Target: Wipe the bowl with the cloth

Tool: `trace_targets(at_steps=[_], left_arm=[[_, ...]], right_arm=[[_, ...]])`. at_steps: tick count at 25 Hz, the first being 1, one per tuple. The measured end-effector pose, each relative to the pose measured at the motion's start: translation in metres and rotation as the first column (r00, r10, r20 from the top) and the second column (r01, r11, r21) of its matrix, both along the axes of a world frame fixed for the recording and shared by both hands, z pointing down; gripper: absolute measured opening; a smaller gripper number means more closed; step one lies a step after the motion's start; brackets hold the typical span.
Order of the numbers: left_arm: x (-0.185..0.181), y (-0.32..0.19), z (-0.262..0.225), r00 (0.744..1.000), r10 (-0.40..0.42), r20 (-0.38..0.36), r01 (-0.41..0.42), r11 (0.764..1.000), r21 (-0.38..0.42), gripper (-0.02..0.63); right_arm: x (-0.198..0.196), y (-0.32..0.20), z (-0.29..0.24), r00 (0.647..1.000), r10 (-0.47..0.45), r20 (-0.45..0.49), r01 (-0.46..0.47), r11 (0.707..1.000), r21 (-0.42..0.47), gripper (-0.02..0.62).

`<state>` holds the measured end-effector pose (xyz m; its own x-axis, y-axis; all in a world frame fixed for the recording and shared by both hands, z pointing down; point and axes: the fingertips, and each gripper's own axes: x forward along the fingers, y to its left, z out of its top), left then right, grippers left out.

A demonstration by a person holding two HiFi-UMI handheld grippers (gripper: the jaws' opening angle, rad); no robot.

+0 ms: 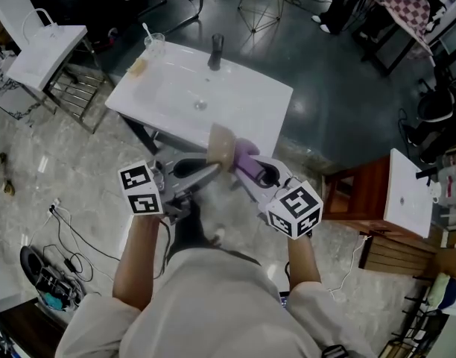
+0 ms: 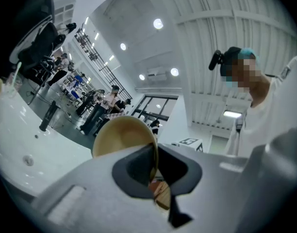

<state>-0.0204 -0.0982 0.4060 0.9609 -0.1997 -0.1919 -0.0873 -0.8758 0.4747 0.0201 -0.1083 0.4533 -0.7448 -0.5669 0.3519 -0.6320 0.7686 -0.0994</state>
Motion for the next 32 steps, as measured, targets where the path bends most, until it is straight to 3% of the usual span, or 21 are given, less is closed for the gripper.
trace_targets(at_steps=[5, 9, 16, 21, 26, 32], left_arm=[[0.007, -0.001, 0.018, 0.987, -0.020, 0.160, 0.013, 0.999, 0.042, 0.011], [0.008, 0.003, 0.028, 0.979, -0.001, 0.203, -0.007, 0.999, 0.039, 0.011], [0.008, 0.010, 0.027, 0.984, 0.038, 0.174, -0.042, 0.999, 0.018, 0.009], [0.003, 0.005, 0.021, 0.989, 0.017, 0.148, -0.020, 1.000, 0.017, 0.011], [-0.004, -0.009, 0.015, 0.989, -0.063, 0.134, 0.057, 0.997, 0.046, 0.009], [-0.015, -0.027, -0.001, 0.970, -0.188, 0.153, 0.163, 0.973, 0.160, 0.011]], right_arm=[[-0.004, 0.011, -0.004, 0.999, -0.043, -0.017, 0.043, 0.999, 0.006, 0.104], [-0.001, 0.011, -0.009, 0.998, -0.047, -0.036, 0.047, 0.999, 0.019, 0.104], [0.006, -0.003, -0.011, 0.999, -0.034, -0.016, 0.034, 0.999, 0.030, 0.104], [0.004, -0.012, -0.005, 1.000, -0.022, -0.019, 0.023, 1.000, 0.018, 0.104], [0.010, -0.024, -0.008, 0.999, 0.041, -0.008, -0.041, 0.999, 0.021, 0.104], [0.019, -0.041, -0.016, 0.994, 0.107, 0.020, -0.108, 0.993, 0.037, 0.104]])
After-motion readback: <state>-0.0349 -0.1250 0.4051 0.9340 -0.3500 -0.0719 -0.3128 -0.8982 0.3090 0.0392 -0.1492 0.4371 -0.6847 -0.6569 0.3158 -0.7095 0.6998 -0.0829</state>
